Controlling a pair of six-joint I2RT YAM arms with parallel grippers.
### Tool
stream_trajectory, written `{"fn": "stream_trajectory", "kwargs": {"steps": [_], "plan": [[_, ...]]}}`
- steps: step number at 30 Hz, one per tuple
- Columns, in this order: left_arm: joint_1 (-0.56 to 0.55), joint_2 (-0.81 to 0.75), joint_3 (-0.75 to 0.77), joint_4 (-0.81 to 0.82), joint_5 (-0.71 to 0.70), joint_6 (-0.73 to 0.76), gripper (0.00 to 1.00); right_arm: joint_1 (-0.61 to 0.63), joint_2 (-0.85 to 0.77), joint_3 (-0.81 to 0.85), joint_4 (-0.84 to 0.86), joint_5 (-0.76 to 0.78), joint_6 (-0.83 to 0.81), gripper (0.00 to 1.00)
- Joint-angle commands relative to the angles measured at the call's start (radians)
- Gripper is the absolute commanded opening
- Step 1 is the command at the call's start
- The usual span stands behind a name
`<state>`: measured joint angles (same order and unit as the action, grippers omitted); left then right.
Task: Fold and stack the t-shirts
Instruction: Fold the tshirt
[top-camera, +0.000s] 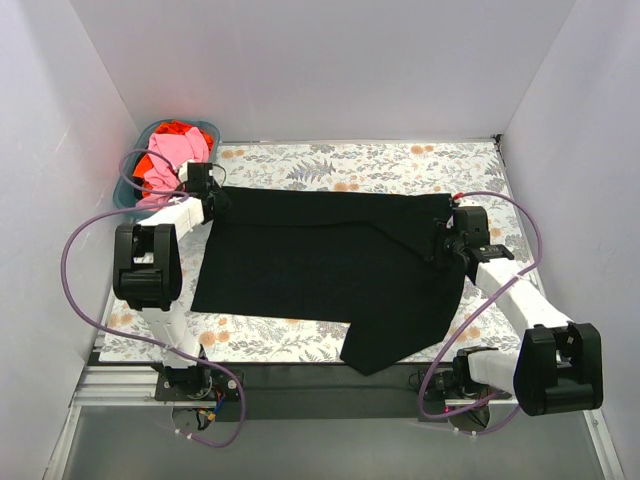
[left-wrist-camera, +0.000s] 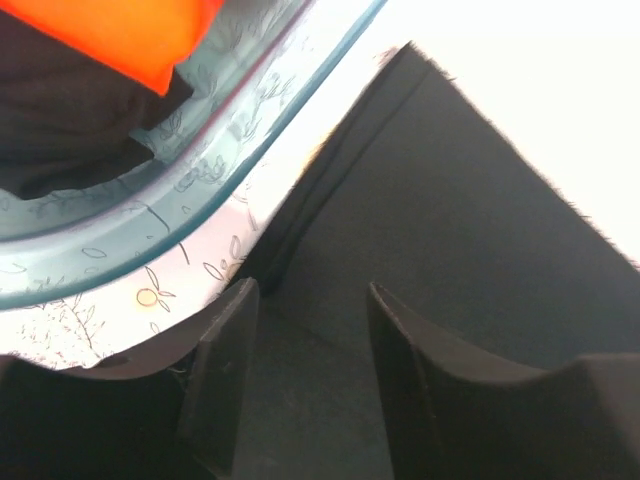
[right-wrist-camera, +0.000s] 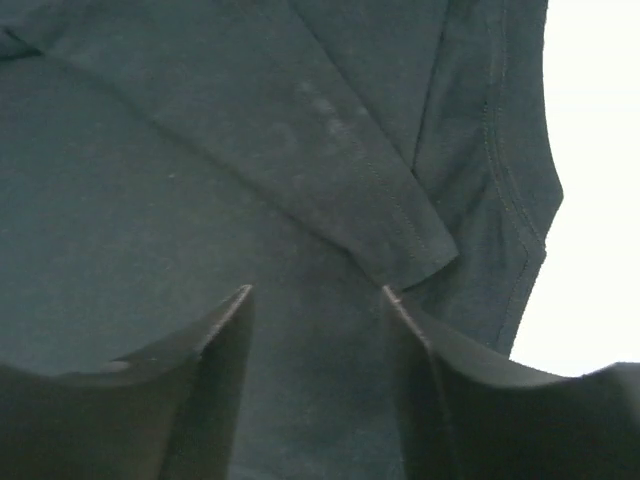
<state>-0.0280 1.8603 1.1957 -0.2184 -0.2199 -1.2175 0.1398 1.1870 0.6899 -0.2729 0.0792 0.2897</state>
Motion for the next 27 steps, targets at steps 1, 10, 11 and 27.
{"fn": "stream_trajectory", "kwargs": {"steps": [1, 10, 11, 27], "plan": [[-0.009, -0.119, 0.019, 0.001, 0.01, -0.011, 0.48, -0.002, -0.033, 0.049, 0.008, -0.015, -0.001, 0.64], [-0.07, -0.047, 0.076, 0.001, 0.073, 0.007, 0.55, -0.009, 0.15, 0.164, 0.092, 0.025, -0.007, 0.68], [-0.07, -0.027, 0.084, 0.001, 0.07, 0.009, 0.54, -0.012, 0.184, 0.166, 0.112, 0.022, -0.006, 0.68], [-0.07, -0.035, -0.148, -0.156, -0.035, -0.14, 0.43, -0.092, 0.244, -0.024, 0.169, -0.035, 0.011, 0.68]]}}
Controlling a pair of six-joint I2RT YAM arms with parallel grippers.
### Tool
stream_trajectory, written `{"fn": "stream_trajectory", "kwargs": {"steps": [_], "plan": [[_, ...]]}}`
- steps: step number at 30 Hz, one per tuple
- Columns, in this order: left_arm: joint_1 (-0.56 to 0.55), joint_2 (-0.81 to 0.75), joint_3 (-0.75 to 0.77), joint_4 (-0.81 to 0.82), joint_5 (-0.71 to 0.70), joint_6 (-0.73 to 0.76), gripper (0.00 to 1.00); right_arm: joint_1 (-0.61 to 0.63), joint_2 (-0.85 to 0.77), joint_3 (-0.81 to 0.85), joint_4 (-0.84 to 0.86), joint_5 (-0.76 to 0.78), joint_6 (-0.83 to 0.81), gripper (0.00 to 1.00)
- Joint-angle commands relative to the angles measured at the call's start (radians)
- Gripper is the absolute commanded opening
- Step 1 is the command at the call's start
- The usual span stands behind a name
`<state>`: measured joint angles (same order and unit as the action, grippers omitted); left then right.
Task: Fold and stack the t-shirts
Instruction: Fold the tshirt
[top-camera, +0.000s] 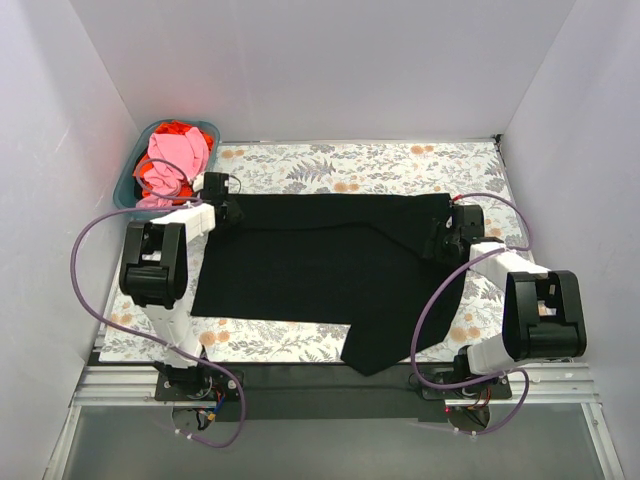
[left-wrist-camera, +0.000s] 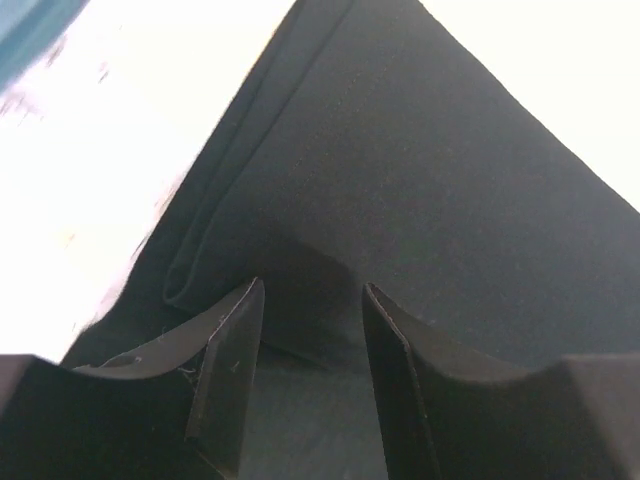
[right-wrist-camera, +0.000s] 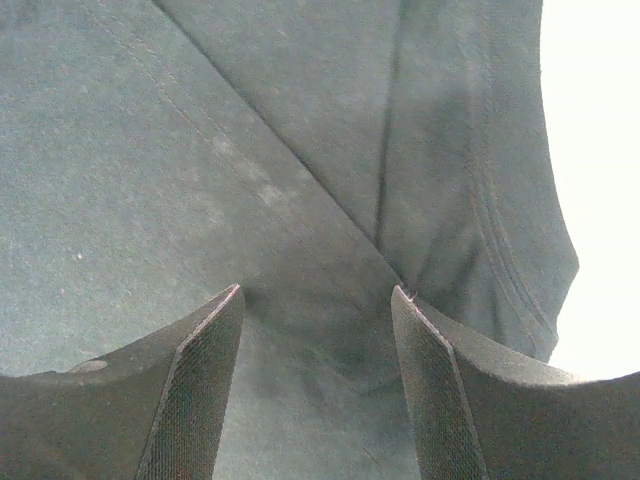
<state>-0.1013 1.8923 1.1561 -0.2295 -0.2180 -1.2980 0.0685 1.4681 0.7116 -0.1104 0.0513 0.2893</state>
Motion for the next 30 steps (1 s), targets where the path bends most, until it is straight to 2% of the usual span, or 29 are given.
{"fn": "stream_trajectory", "kwargs": {"steps": [1, 5, 8, 12, 13, 14, 16, 20, 24, 30], "plan": [[0.003, -0.087, -0.133, -0.152, -0.035, -0.082, 0.43, -0.021, -0.048, -0.052, 0.005, -0.008, 0.011, 0.68], [0.003, -0.234, -0.237, -0.169, -0.05, -0.098, 0.43, -0.021, -0.112, -0.04, -0.031, -0.025, -0.019, 0.67], [0.003, -0.34, -0.265, -0.174, -0.104, -0.066, 0.47, -0.018, -0.149, -0.009, -0.041, -0.016, -0.047, 0.66], [0.003, -0.407, -0.256, -0.136, -0.113, -0.02, 0.54, -0.006, -0.121, 0.051, -0.02, -0.044, -0.102, 0.64], [0.003, -0.417, -0.257, -0.114, -0.112, 0.0, 0.56, -0.004, -0.108, 0.066, -0.017, -0.092, -0.116, 0.62], [0.003, -0.415, -0.257, -0.091, -0.107, 0.017, 0.64, -0.001, -0.07, 0.098, -0.014, -0.108, -0.154, 0.62], [0.003, -0.377, -0.243, -0.039, -0.075, 0.057, 0.69, 0.004, -0.029, 0.13, -0.012, -0.136, -0.186, 0.62], [0.003, -0.242, -0.164, -0.01, -0.014, 0.081, 0.69, 0.005, 0.058, 0.201, -0.005, -0.177, -0.246, 0.62], [0.003, -0.116, -0.041, -0.011, -0.006, 0.089, 0.69, 0.007, 0.133, 0.252, 0.0, -0.223, -0.286, 0.61], [0.003, 0.037, 0.057, -0.018, -0.018, 0.095, 0.68, 0.007, 0.202, 0.27, -0.008, -0.255, -0.329, 0.61]]}}
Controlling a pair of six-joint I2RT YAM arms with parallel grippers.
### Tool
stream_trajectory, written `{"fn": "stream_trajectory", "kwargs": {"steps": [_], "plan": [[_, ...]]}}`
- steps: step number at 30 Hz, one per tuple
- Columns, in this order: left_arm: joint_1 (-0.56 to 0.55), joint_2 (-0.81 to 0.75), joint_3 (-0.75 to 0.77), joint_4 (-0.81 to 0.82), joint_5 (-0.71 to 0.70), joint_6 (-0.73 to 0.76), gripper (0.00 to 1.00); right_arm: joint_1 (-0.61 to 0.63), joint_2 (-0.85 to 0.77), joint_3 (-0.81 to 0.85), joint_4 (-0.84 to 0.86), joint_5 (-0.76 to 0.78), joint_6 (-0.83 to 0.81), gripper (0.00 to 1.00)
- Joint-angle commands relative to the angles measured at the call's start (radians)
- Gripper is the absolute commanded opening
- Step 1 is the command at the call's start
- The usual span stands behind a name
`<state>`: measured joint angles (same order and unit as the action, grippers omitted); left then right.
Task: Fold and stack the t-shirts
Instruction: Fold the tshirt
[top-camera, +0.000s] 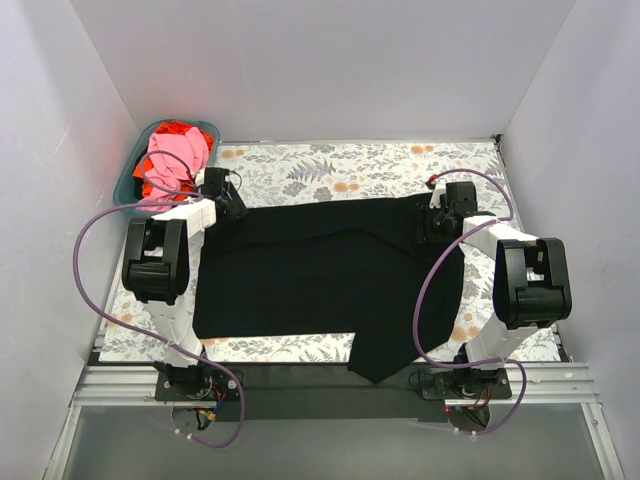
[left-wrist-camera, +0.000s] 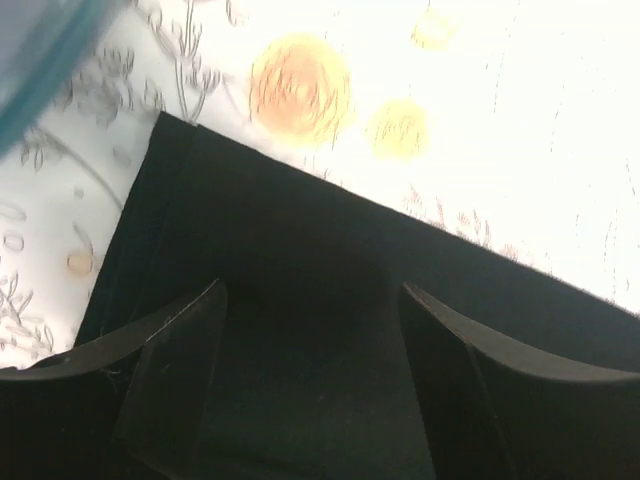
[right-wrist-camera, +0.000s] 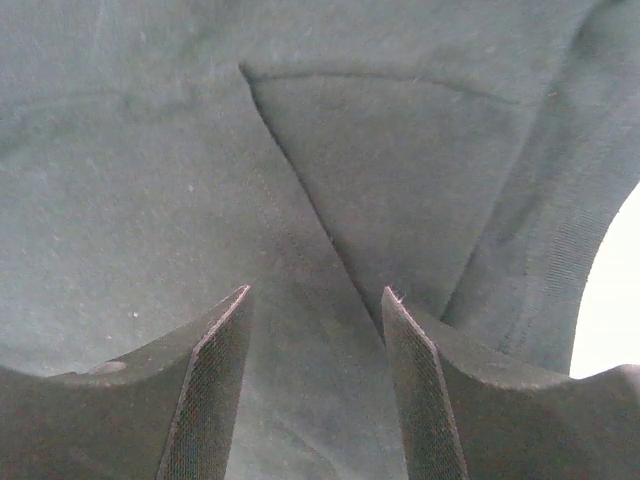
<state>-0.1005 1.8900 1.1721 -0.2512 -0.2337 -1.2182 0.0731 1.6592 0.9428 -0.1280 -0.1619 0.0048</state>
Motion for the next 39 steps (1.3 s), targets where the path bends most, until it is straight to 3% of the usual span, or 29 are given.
{"fn": "stream_trajectory", "kwargs": {"steps": [1, 9, 23, 34, 39], "plan": [[0.002, 0.055, 0.061, 0.004, -0.006, 0.017, 0.68, 0.002, 0.014, 0.034, 0.011, -0.042, -0.052, 0.61], [0.002, 0.107, 0.126, -0.02, -0.01, 0.017, 0.68, 0.004, 0.042, 0.031, 0.005, -0.06, -0.097, 0.59], [-0.034, -0.227, -0.052, -0.065, -0.029, -0.02, 0.69, 0.025, -0.044, -0.013, -0.025, -0.126, -0.094, 0.06], [-0.048, -0.489, -0.261, -0.072, -0.024, -0.012, 0.69, 0.212, -0.164, -0.091, -0.127, 0.008, -0.019, 0.08], [-0.048, -0.483, -0.293, -0.049, -0.01, -0.001, 0.69, 0.355, -0.194, -0.124, -0.209, 0.033, -0.02, 0.18]]}}
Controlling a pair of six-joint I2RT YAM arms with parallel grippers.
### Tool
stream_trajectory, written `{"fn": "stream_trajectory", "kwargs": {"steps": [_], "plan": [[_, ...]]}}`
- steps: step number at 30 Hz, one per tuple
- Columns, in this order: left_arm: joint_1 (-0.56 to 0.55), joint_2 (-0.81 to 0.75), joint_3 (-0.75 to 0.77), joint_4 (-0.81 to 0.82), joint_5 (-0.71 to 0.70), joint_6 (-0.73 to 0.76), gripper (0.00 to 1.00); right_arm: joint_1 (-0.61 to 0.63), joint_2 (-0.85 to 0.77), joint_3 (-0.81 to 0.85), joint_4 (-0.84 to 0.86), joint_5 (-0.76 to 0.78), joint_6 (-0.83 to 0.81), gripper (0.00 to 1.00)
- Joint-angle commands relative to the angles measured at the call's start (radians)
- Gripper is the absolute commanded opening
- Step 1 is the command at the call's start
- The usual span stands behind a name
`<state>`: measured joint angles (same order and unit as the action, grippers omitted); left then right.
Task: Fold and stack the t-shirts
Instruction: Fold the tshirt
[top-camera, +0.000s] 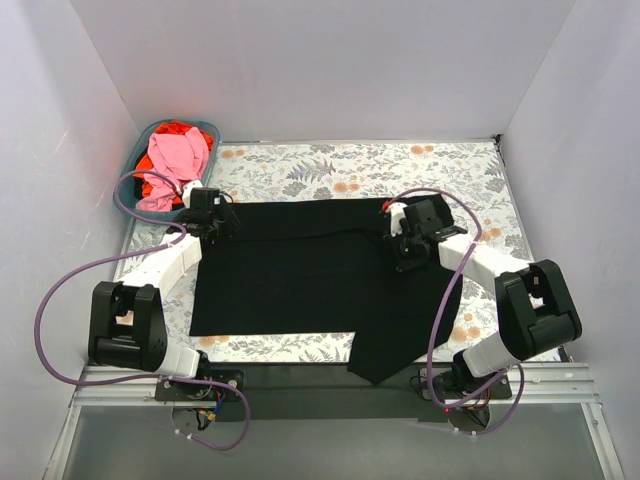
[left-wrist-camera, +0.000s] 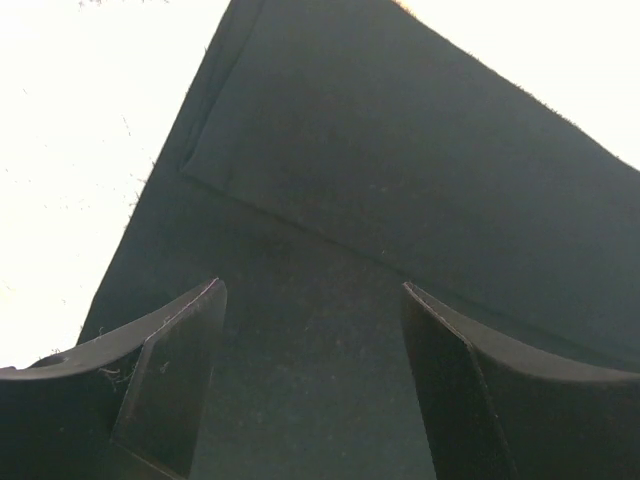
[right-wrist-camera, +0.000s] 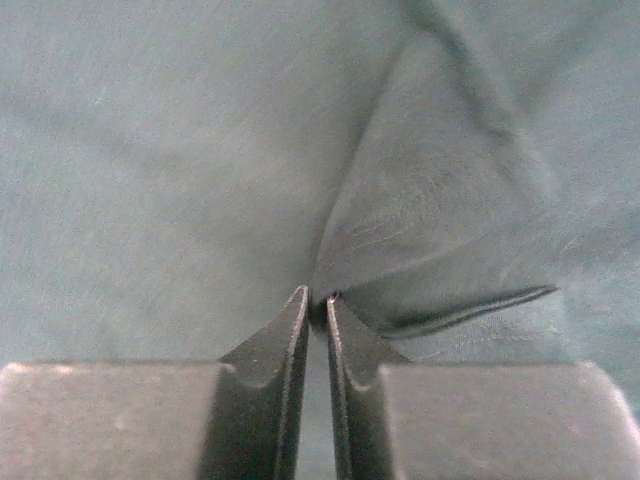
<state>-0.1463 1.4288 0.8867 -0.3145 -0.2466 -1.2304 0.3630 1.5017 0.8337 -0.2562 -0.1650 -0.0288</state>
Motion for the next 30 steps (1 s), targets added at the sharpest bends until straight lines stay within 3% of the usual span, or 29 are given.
{"fn": "stream_trajectory", "kwargs": {"steps": [1, 2, 9, 12, 18, 24, 30], "plan": [[-0.004, -0.022, -0.003, 0.011, 0.016, 0.009, 0.69, 0.08, -0.044, -0.015, -0.121, 0.059, 0.013, 0.2], [-0.004, -0.024, 0.0, 0.015, 0.02, 0.006, 0.69, 0.1, -0.05, -0.013, -0.135, 0.068, 0.013, 0.22], [-0.004, -0.025, 0.003, 0.017, 0.023, 0.009, 0.69, 0.103, -0.135, 0.025, -0.164, 0.13, 0.021, 0.61], [-0.004, -0.019, 0.008, 0.015, 0.015, 0.014, 0.69, 0.097, -0.124, 0.071, -0.131, 0.209, 0.021, 0.67], [-0.004, -0.007, 0.008, 0.015, 0.015, 0.014, 0.69, 0.088, -0.026, 0.148, -0.043, 0.173, 0.021, 0.66], [-0.004, 0.004, 0.014, 0.015, 0.038, 0.009, 0.69, 0.096, 0.057, 0.188, 0.038, 0.032, 0.104, 0.65], [-0.004, 0.009, 0.015, 0.017, 0.05, 0.009, 0.69, 0.171, 0.149, 0.214, 0.069, -0.016, 0.061, 0.65]]}}
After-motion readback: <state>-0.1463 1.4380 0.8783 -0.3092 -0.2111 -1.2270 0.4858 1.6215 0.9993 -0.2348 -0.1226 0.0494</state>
